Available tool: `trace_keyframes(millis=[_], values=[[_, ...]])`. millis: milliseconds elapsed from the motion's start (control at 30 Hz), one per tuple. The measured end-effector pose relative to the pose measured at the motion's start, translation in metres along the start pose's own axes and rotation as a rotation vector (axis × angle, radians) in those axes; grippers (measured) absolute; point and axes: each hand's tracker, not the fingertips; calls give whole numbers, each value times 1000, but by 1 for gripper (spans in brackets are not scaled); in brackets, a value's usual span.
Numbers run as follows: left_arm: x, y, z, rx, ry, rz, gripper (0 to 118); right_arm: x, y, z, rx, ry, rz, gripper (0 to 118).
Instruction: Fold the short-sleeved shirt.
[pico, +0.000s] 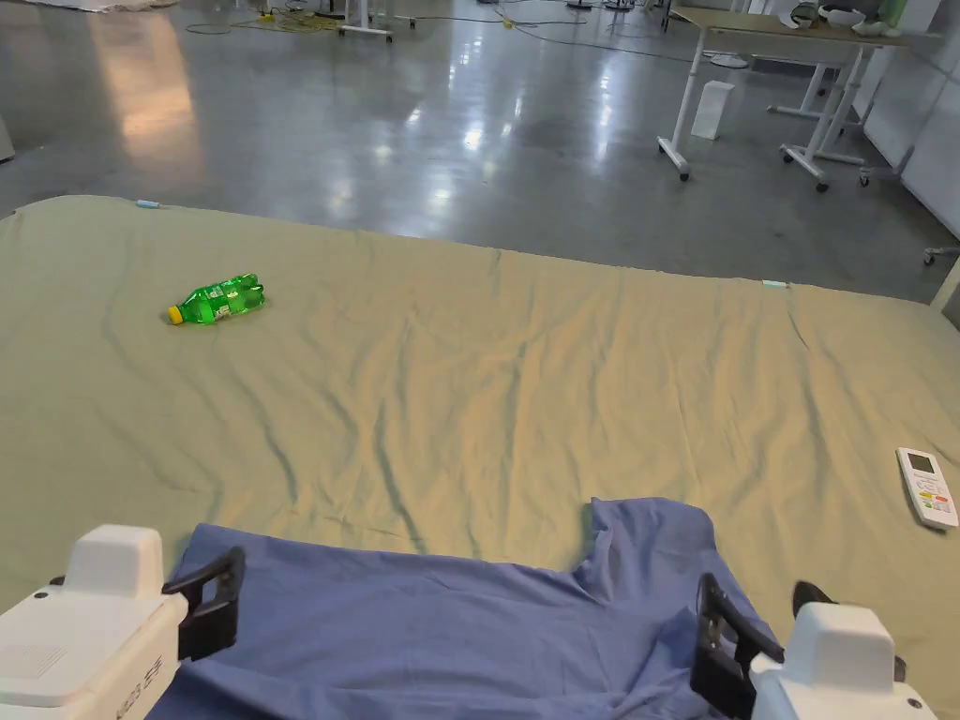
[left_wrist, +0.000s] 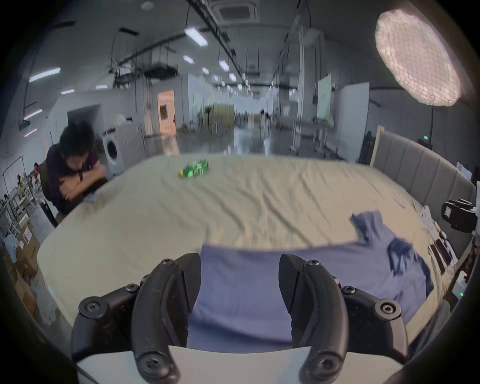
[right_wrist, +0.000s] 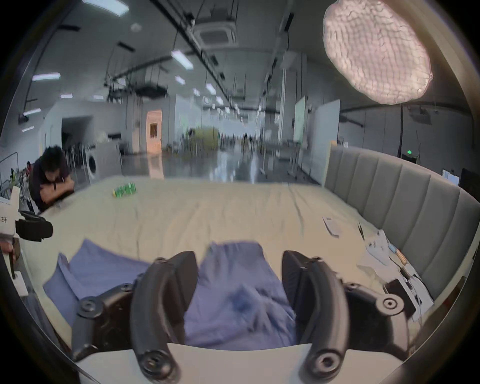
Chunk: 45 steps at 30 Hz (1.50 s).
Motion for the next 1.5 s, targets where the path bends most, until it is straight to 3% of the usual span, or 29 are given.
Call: trace_keyframes(millis=[100,133,167,200,267,400,567,800,867,900,933,967,1000,1033,1333,1433,1467,1500], values=[[12,12,8,104,-8,4,58,-17,13,-1,98,-22,54,35],[16,15,10,126,-7,2,49,-20,11,-6,134,-35,82,25],[20,18,12,147,2,-2,36,-23,13,-7,157,-34,83,20],[19,19,10,154,13,-5,11,-24,12,-8,140,-16,40,12],[20,21,12,161,23,-3,7,-29,16,-11,151,-35,35,1],[16,20,11,153,13,24,1,-34,18,-16,161,-35,28,0],[-11,12,-9,74,16,59,1,-33,14,-25,127,-21,24,0],[-70,13,-103,-272,-5,141,2,-23,2,-42,42,-25,11,0],[-78,13,-131,-368,-38,179,21,-19,-3,-48,-1,-43,9,0],[-82,11,-146,-401,-44,183,43,-16,-6,-52,-17,-43,-2,0],[-84,10,-158,-443,-49,172,57,-14,-9,-54,-33,-41,-10,0],[-86,9,-170,-478,-46,170,61,-11,-12,-57,-58,-43,-17,0],[-84,9,-182,-498,-33,156,61,-8,-18,-61,-111,-44,-48,0],[-84,9,-190,-509,-34,143,61,-6,-18,-62,-76,-52,-20,0],[-60,-8,-251,-664,7,-16,63,15,-33,-67,-182,-116,-46,0],[-46,-9,-248,-636,33,-67,62,21,-37,-70,-214,-132,-49,0],[-41,-5,-247,-640,39,-77,57,22,-37,-73,-232,-145,-45,0],[-36,-3,-246,-641,30,-78,43,25,-37,-77,-247,-164,-48,0]])
